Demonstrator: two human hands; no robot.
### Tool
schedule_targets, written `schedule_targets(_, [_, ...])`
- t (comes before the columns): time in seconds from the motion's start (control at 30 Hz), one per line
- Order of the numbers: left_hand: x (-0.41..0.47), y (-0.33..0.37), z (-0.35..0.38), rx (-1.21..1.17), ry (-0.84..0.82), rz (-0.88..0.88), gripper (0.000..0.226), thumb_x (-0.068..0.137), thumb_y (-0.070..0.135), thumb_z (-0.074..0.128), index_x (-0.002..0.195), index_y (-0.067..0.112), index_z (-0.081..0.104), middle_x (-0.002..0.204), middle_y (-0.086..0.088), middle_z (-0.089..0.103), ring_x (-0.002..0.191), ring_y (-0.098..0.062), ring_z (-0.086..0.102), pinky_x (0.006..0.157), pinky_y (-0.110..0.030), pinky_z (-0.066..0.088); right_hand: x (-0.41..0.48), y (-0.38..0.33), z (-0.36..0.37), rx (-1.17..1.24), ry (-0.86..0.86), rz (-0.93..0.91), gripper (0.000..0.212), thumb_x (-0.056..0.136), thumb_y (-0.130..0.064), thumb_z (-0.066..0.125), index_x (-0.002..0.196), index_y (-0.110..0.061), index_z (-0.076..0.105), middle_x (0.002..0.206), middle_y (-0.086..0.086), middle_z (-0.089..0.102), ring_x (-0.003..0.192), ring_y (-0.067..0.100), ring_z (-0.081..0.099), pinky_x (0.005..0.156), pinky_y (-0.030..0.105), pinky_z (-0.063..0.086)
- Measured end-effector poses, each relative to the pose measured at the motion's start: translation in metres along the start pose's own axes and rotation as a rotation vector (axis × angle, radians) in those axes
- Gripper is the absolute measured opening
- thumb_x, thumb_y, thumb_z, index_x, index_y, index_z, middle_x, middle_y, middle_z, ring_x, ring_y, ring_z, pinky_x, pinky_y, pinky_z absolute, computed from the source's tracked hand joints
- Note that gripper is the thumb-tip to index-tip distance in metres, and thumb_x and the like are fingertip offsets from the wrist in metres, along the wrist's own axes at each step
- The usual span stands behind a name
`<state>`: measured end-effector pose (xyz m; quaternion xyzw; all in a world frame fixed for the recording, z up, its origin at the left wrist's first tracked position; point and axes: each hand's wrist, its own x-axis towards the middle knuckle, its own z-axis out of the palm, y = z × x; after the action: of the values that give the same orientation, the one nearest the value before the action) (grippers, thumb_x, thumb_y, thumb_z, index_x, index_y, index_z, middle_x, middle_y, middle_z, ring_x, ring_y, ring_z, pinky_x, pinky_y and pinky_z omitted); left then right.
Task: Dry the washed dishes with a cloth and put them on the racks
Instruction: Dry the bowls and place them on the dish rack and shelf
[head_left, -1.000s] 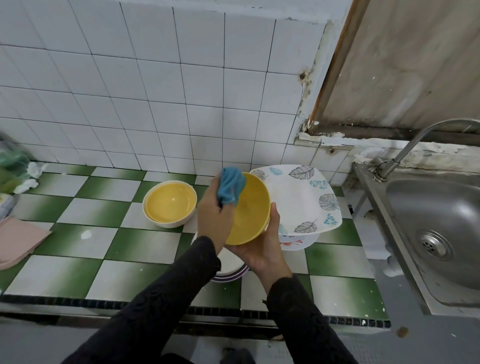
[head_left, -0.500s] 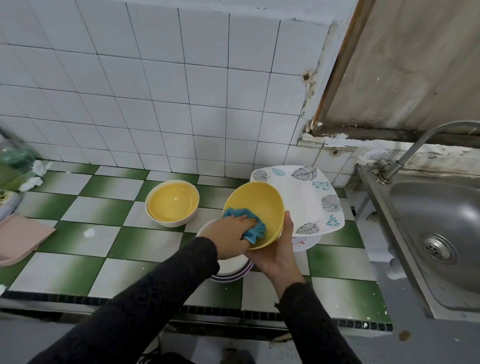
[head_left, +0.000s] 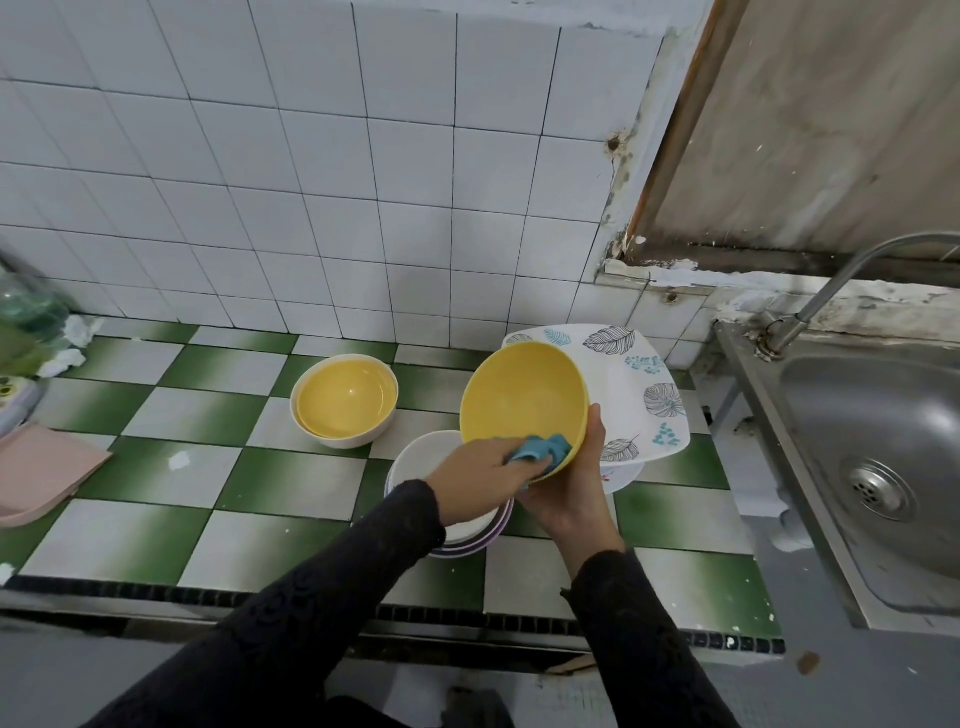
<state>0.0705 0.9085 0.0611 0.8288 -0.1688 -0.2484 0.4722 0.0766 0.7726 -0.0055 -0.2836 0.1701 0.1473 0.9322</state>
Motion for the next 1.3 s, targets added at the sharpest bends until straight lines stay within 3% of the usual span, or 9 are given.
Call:
schedule_targets(0.1, [0.0,0.004,-0.002,-0.224,-0.002,-0.001,0.02,0.104,0.035,0.043,0.11,0.031,0.062,0.098,0.017,0.066,0.089,0.004,0.062,0.076,-0.013,0.045,-0.001,-0.007,0.002,-0.039,-0.025,-0.015,0.103,0.069,-0.078,0.07,0.146,-0.014,0.047,0.132,0.021,0.065,0.114,0.038,0.067,0.086,0.05,0.058])
schedule_targets(0.2, [0.005,-0.005,-0.01,0.357,-0.011,0.068,0.037,0.103,0.043,0.038,0.131,0.026,0.057,0.127,0.009,0.062,0.118,-0.013,0.055,0.096,-0.027,0.042,-0.004,-0.01,0.007,-0.051,-0.072,0.001,0.12,0.045,-0.073,0.088,0.141,-0.012,0.051,0.132,0.023,0.064,0.117,0.04,0.065,0.091,0.052,0.057])
schedule_targets(0.37, [0.024,-0.034,-0.01,0.912,0.123,0.04,0.061,0.104,0.041,0.026,0.158,0.021,0.005,0.165,0.004,0.003,0.152,-0.012,-0.004,0.119,-0.031,-0.009,0.0,-0.007,0.005,-0.128,-0.165,0.029,0.118,0.065,-0.072,0.079,0.155,-0.011,0.034,0.152,0.02,0.047,0.14,0.039,0.046,0.11,0.056,0.041])
schedule_targets(0.47, [0.022,-0.037,-0.005,0.68,0.131,0.16,0.051,0.104,0.04,0.029,0.153,0.025,0.03,0.159,0.005,0.031,0.147,-0.011,0.021,0.123,-0.034,0.008,-0.002,-0.007,0.01,-0.094,-0.123,0.018,0.12,0.056,-0.069,0.086,0.151,-0.011,0.039,0.145,0.022,0.054,0.132,0.041,0.053,0.104,0.057,0.047])
schedule_targets(0.67, [0.009,-0.032,-0.009,0.568,0.151,0.315,0.033,0.091,0.052,0.054,0.108,0.025,0.063,0.1,0.008,0.068,0.087,-0.011,0.059,0.081,-0.036,0.05,0.0,-0.002,0.009,0.024,-0.064,0.027,0.126,0.044,-0.071,0.089,0.147,-0.015,0.043,0.138,0.026,0.059,0.126,0.046,0.057,0.104,0.062,0.046])
schedule_targets(0.8, [0.016,-0.038,-0.017,0.407,0.173,0.291,0.023,0.088,0.037,0.064,0.11,0.03,0.063,0.096,0.008,0.068,0.085,-0.012,0.061,0.077,-0.037,0.052,0.0,-0.005,0.008,0.07,-0.134,0.067,0.105,0.07,-0.077,0.067,0.15,-0.013,0.042,0.142,0.027,0.055,0.13,0.046,0.053,0.109,0.063,0.041])
schedule_targets(0.93, [0.008,-0.021,-0.02,-0.323,0.28,0.147,0.019,0.094,0.022,0.065,0.109,0.031,0.059,0.095,0.011,0.069,0.086,-0.006,0.066,0.071,-0.015,0.052,0.001,-0.006,0.002,0.125,0.001,0.099,0.1,0.071,-0.08,0.061,0.145,-0.014,0.046,0.138,0.028,0.057,0.124,0.049,0.056,0.1,0.071,0.043])
schedule_targets(1.07, [0.006,-0.02,-0.031,-0.893,0.299,0.037,0.028,0.094,0.024,0.054,0.121,0.016,0.057,0.092,0.004,0.075,0.081,-0.011,0.072,0.064,-0.029,0.058,-0.001,-0.004,0.001,0.104,0.089,0.099,0.08,0.089,-0.074,0.049,0.145,-0.017,0.045,0.142,0.022,0.055,0.126,0.047,0.057,0.095,0.061,0.052])
schedule_targets(1.3, [0.013,-0.043,-0.04,-1.02,0.546,-0.062,0.051,0.087,0.041,0.06,0.129,0.012,0.057,0.119,-0.014,0.069,0.103,-0.03,0.069,0.072,-0.039,0.06,-0.012,-0.024,0.022,0.171,0.022,-0.144,0.032,0.102,-0.023,0.045,0.115,-0.015,0.074,0.114,0.01,0.074,0.098,0.029,0.074,0.068,0.045,0.063])
